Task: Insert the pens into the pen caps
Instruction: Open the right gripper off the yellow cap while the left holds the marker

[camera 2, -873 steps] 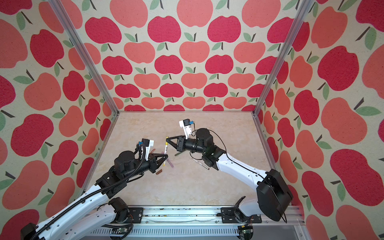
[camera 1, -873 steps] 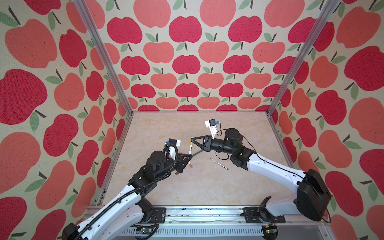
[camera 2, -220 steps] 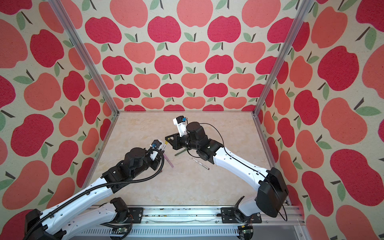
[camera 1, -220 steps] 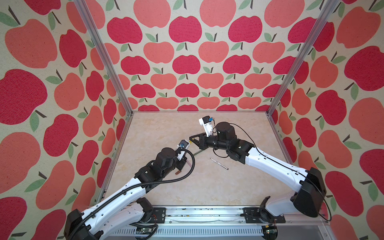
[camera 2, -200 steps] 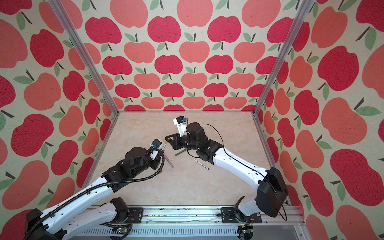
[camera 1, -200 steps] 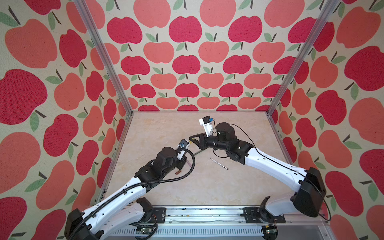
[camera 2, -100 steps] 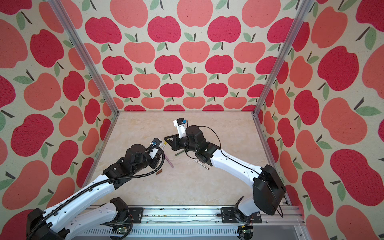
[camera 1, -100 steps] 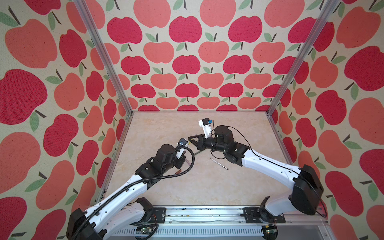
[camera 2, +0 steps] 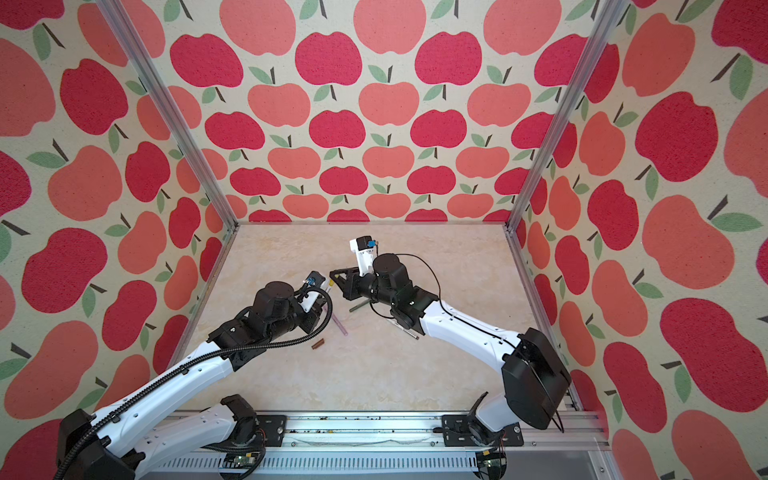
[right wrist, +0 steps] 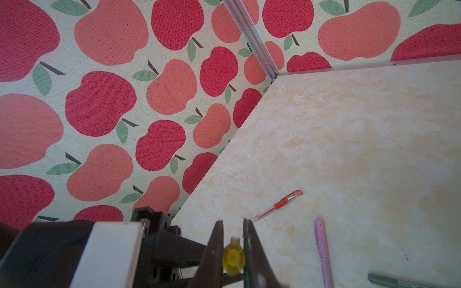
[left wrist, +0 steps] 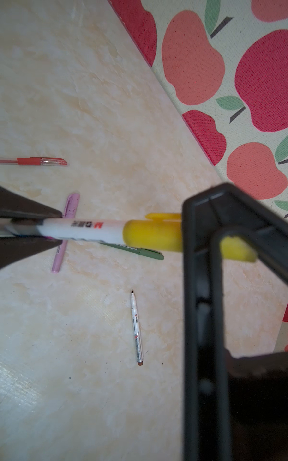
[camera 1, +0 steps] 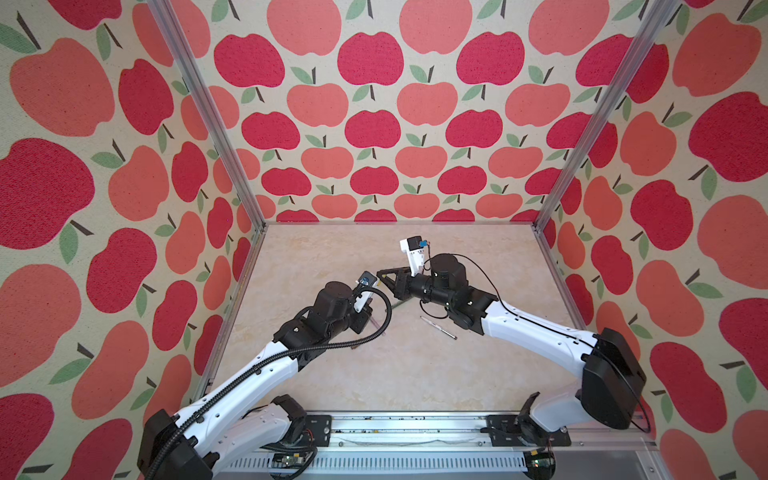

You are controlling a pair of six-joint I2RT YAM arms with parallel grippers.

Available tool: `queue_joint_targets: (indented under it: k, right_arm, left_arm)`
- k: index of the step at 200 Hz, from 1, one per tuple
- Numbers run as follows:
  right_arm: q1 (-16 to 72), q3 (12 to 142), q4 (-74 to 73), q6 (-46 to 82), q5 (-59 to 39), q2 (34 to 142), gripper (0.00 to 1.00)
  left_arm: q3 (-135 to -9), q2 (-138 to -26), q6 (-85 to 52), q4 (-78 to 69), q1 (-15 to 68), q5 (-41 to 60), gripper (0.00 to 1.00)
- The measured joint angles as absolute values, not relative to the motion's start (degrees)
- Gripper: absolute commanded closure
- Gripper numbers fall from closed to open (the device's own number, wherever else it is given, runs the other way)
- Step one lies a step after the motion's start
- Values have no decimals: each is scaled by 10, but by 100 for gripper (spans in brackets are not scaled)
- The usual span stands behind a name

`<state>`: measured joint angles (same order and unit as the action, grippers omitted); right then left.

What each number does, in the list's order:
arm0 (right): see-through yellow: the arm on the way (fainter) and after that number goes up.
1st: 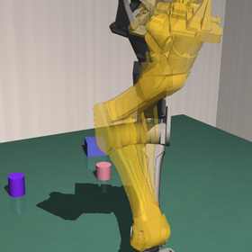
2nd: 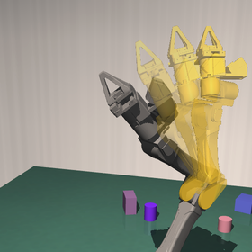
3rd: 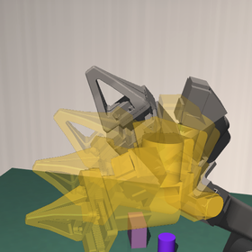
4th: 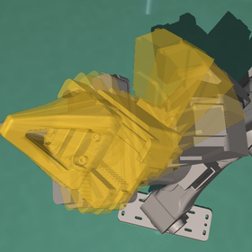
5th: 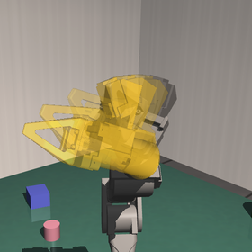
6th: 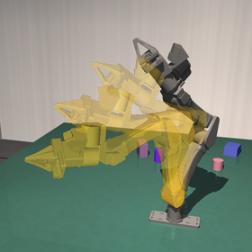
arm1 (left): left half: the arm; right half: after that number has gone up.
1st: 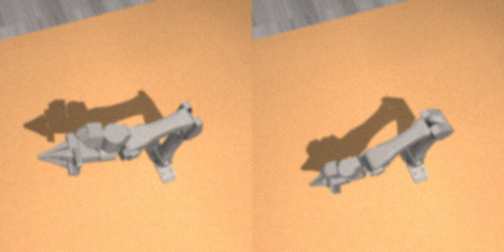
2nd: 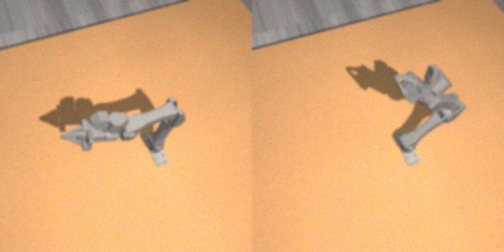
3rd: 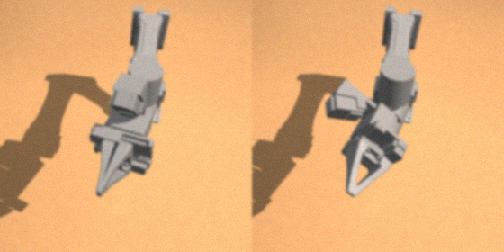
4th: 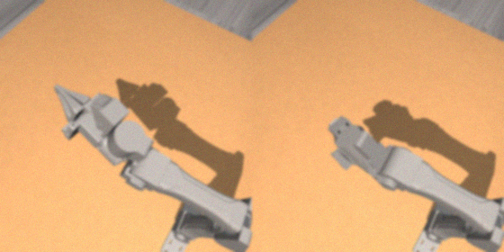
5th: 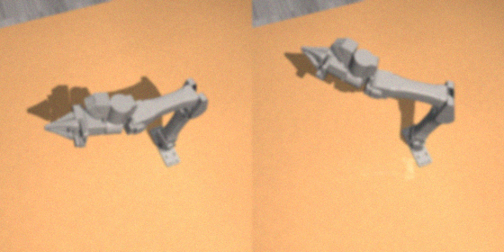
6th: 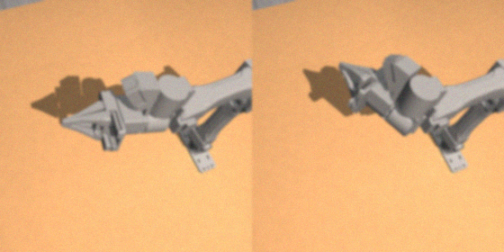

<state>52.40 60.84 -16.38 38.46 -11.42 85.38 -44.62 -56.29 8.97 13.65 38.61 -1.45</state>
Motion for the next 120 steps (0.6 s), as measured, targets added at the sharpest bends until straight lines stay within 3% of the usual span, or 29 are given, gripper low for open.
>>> queue_joint_targets:
  k: [98,120]
  right_arm:
    - [528,590,-209,406,-108,871,100]
    - [529,590,-207,406,-102,869,96]
  left_arm:
    - [-446,-571,89,149,376,-11,100]
    - [-446,-571,87,149,371,2,100]
